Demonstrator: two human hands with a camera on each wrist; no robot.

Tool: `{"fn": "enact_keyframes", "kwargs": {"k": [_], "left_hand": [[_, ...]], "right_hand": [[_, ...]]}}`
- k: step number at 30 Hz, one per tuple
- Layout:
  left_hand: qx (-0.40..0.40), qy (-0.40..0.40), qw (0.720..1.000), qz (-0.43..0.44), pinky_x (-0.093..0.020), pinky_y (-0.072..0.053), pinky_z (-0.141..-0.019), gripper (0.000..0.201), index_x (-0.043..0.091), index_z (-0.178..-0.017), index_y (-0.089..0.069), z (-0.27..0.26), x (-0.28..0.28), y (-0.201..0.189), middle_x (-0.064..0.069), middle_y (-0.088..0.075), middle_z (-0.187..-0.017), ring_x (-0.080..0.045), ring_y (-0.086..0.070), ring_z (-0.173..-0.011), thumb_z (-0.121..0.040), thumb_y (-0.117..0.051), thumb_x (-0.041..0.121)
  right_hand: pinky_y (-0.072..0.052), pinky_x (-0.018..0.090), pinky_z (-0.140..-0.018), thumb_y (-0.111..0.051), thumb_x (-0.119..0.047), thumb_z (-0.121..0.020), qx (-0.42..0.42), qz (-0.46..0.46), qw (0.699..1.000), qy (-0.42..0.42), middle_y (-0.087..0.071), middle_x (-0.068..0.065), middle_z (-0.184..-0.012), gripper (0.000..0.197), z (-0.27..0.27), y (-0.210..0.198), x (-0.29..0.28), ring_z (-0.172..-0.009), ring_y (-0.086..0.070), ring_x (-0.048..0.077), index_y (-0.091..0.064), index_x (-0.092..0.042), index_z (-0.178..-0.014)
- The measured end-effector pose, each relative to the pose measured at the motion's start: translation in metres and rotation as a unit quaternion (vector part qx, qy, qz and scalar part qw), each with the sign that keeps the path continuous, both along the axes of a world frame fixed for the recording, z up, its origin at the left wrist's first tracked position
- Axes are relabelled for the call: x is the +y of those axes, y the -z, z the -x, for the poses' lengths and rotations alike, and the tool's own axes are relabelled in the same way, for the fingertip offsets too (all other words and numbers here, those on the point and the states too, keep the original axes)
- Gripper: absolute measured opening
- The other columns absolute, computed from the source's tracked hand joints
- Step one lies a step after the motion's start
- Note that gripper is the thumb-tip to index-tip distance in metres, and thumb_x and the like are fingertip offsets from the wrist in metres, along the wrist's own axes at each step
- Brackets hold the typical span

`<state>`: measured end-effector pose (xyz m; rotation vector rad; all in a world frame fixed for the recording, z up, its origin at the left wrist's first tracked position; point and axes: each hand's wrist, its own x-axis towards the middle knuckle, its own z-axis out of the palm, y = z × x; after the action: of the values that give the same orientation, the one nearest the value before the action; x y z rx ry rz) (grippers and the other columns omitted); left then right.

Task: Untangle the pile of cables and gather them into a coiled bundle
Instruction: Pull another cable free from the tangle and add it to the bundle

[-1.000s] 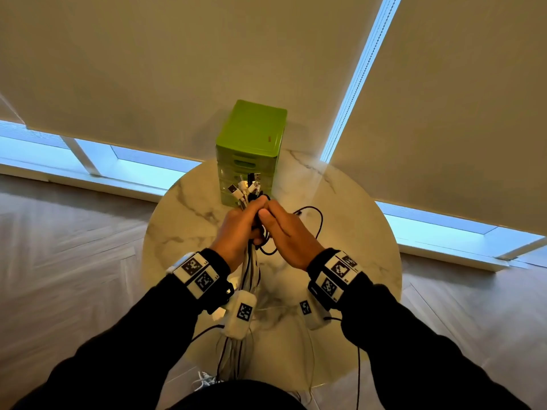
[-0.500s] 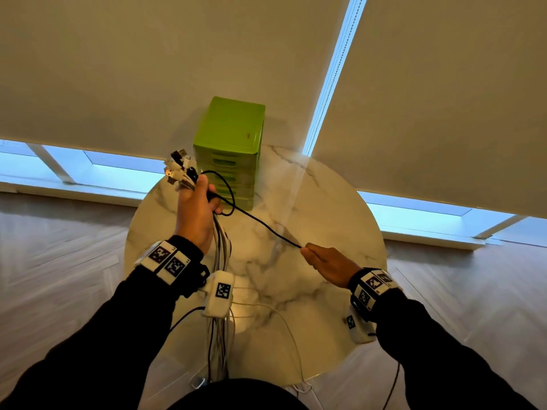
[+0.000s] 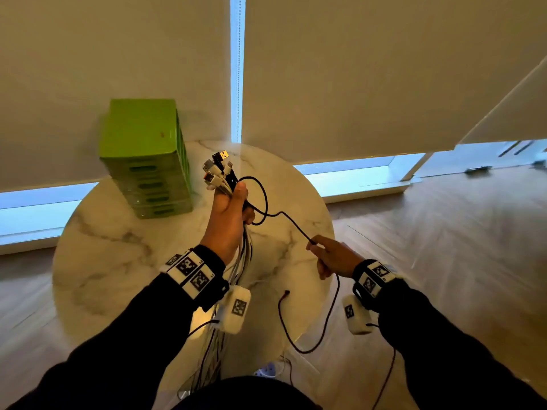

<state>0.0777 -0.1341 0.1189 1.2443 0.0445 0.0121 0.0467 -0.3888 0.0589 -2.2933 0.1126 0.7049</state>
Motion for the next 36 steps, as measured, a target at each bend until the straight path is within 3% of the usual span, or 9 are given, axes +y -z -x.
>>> {"fn": "enact_keyframes", "kwargs": {"k": [7,11,16,21,24,26,28,32,36], "left_hand": [[-0.014,0.140,0.990,-0.020,-0.020,-0.032,-0.052,0.015,0.019,-0.094,-0.042,0.018,-0.061,-0.001,0.001,-0.029,-0.075,-0.007,-0.028,-0.055,-0.109,-0.041,0.020],[-0.009,0.197,0.980,-0.036,-0.021,-0.032,-0.053,0.013,0.015,-0.098,-0.040,0.030,-0.089,0.004,0.003,-0.030,-0.072,-0.007,-0.030,-0.055,-0.109,-0.042,0.022],[-0.006,0.236,0.970,-0.052,-0.025,-0.028,-0.054,0.012,0.014,-0.101,-0.038,0.036,-0.113,0.010,0.001,-0.029,-0.072,-0.008,-0.028,-0.055,-0.108,-0.044,0.022],[0.003,0.266,0.962,-0.066,-0.026,-0.028,-0.053,0.012,0.017,-0.098,-0.042,0.040,-0.128,0.012,0.003,-0.032,-0.069,-0.009,-0.029,-0.054,-0.107,-0.047,0.024],[-0.019,0.286,0.955,-0.079,-0.030,-0.026,-0.053,0.014,0.017,-0.097,-0.043,0.042,-0.132,0.012,0.003,-0.032,-0.064,-0.011,-0.027,-0.053,-0.106,-0.048,0.026],[-0.030,0.286,0.954,-0.092,-0.031,-0.026,-0.052,0.015,0.018,-0.095,-0.044,0.041,-0.132,0.010,0.003,-0.032,-0.062,-0.013,-0.027,-0.053,-0.106,-0.049,0.027],[-0.026,0.282,0.955,-0.093,-0.031,-0.026,-0.052,0.016,0.015,-0.095,-0.043,0.038,-0.131,0.008,0.002,-0.031,-0.061,-0.013,-0.027,-0.052,-0.105,-0.050,0.026],[-0.011,0.263,0.959,-0.105,-0.030,-0.026,-0.051,0.024,0.016,-0.087,-0.039,0.030,-0.124,0.007,0.002,-0.028,-0.058,-0.013,-0.025,-0.051,-0.107,-0.046,0.028],[0.012,0.230,0.970,-0.073,-0.036,-0.018,-0.055,0.027,0.018,-0.084,-0.039,0.022,-0.116,0.004,0.000,-0.029,-0.064,-0.014,-0.022,-0.053,-0.109,-0.041,0.029]], "right_hand": [[-0.046,0.023,-0.047,-0.043,-0.010,-0.105,0.089,0.018,0.990,0.108,-0.063,-0.003,-0.064,0.018,0.079,0.024,-0.069,-0.048,-0.056,0.010,-0.057,-0.019,-0.098],[-0.050,0.036,-0.076,-0.040,-0.029,-0.106,0.024,0.198,0.971,0.133,-0.066,0.007,-0.100,0.021,0.102,0.020,-0.105,-0.082,-0.061,0.024,-0.061,-0.027,-0.105],[-0.032,0.045,-0.102,-0.036,-0.052,-0.103,0.041,0.332,0.936,0.104,-0.060,0.001,-0.133,0.034,0.121,0.005,-0.128,-0.123,-0.054,0.028,-0.052,-0.045,-0.132],[-0.031,0.051,-0.115,-0.068,-0.044,-0.090,-0.121,0.114,0.983,0.077,-0.037,-0.001,-0.153,0.073,0.112,-0.008,-0.083,-0.140,-0.039,0.020,-0.027,-0.041,-0.151],[-0.038,0.041,-0.113,-0.069,-0.044,-0.091,-0.094,-0.070,0.991,0.071,-0.049,0.006,-0.150,0.093,0.098,-0.023,-0.038,-0.136,-0.048,0.019,-0.004,-0.031,-0.156],[-0.042,0.040,-0.109,-0.059,-0.047,-0.096,-0.089,-0.081,0.989,0.084,-0.061,0.007,-0.137,0.091,0.091,-0.024,-0.021,-0.127,-0.057,0.023,0.004,-0.022,-0.156],[-0.051,0.044,-0.100,-0.046,-0.049,-0.101,-0.129,-0.058,0.985,0.099,-0.072,0.006,-0.111,0.073,0.089,-0.024,-0.019,-0.105,-0.068,0.023,-0.006,-0.018,-0.155],[-0.057,0.043,-0.069,-0.028,-0.048,-0.107,-0.156,-0.015,0.982,0.102,-0.059,0.004,-0.074,0.039,0.090,-0.033,-0.039,-0.070,-0.065,0.029,-0.042,-0.021,-0.131],[-0.052,0.036,-0.077,-0.030,-0.042,-0.107,-0.032,0.055,0.985,0.163,-0.070,0.009,-0.076,0.038,0.094,-0.016,-0.078,-0.072,-0.070,0.024,-0.058,-0.017,-0.113]]}}
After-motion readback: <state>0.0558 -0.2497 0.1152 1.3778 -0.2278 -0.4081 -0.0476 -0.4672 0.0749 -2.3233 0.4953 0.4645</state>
